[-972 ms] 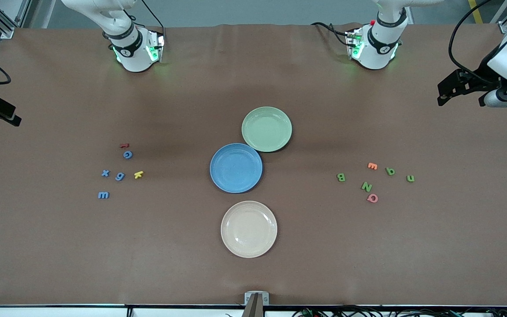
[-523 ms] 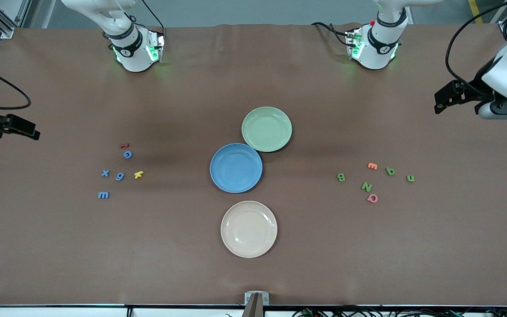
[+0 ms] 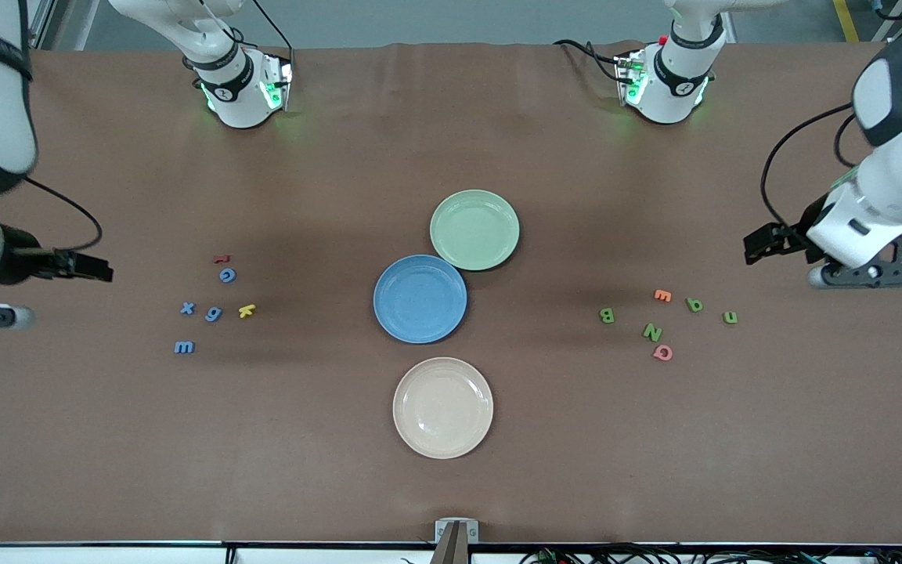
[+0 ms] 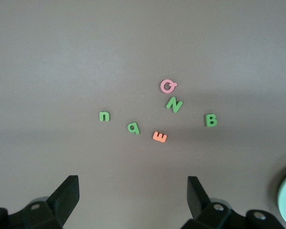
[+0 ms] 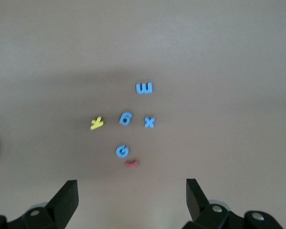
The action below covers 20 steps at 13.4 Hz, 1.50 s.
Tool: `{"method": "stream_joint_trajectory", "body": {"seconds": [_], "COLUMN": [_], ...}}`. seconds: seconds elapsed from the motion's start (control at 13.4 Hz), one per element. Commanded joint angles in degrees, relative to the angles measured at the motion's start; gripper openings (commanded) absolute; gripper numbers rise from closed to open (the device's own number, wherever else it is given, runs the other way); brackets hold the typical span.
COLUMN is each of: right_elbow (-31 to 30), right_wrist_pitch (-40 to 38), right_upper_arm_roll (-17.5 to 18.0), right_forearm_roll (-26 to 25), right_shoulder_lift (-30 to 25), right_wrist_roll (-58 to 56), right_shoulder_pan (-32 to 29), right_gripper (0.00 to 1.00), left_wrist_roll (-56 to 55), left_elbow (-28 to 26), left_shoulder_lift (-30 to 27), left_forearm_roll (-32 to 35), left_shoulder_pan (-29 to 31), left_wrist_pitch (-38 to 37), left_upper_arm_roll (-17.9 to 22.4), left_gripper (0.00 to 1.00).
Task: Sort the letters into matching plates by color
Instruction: 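Lower the right gripper onto blue E while the left gripper approaches green q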
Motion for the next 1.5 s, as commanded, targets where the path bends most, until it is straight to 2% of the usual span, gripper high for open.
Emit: {"method": "stream_joint_trajectory", "body": {"seconds": [0.0,0.15,0.52,0.67,0.97,1.42], "right_elbow": [-9.8,-15.8,-16.4,-15.9,-14.5,-10.3], "right_wrist_pitch": [10.4,19.5,30.5,32.7,40.0,40.5], "right_upper_arm_roll": [0.3,0.4,0.4,0.4,0.4,0.5], "right_forearm_roll": [-0.1,-0.1,0.7,3.9,4.4,7.2], "right_shoulder_lift": [-0.4,0.1,7.9,10.1,15.9,21.1], "right_wrist_roll": [-2.6,-2.6,-2.5,-2.8,-7.7,-12.3], "right_shoulder_pan": [-1.7,-1.4,-1.7,-1.7,-1.7,-2.7], "right_gripper": [1.00,1.00,1.00,1.00,1.00,0.99], "left_wrist_roll": [0.2,0.2,0.3,0.6,1.0,1.0], "left_elbow": [-5.9,-8.3,-9.8,-9.9,-10.4,-11.0], "left_shoulder_lift": [0.4,2.0,6.5,8.2,10.8,13.7], "left_forearm_roll": [1.0,2.7,2.8,2.8,2.8,2.8], "left_shoulder_pan": [0.3,0.3,0.3,0.3,0.3,0.4], "left_wrist_pitch": [7.1,11.4,17.1,18.5,21.9,25.9], "left_upper_arm_roll": [-0.1,-0.1,-0.1,-0.1,-0.1,-0.1], "left_gripper": [1.00,1.00,1.00,1.00,0.99,0.98]}}
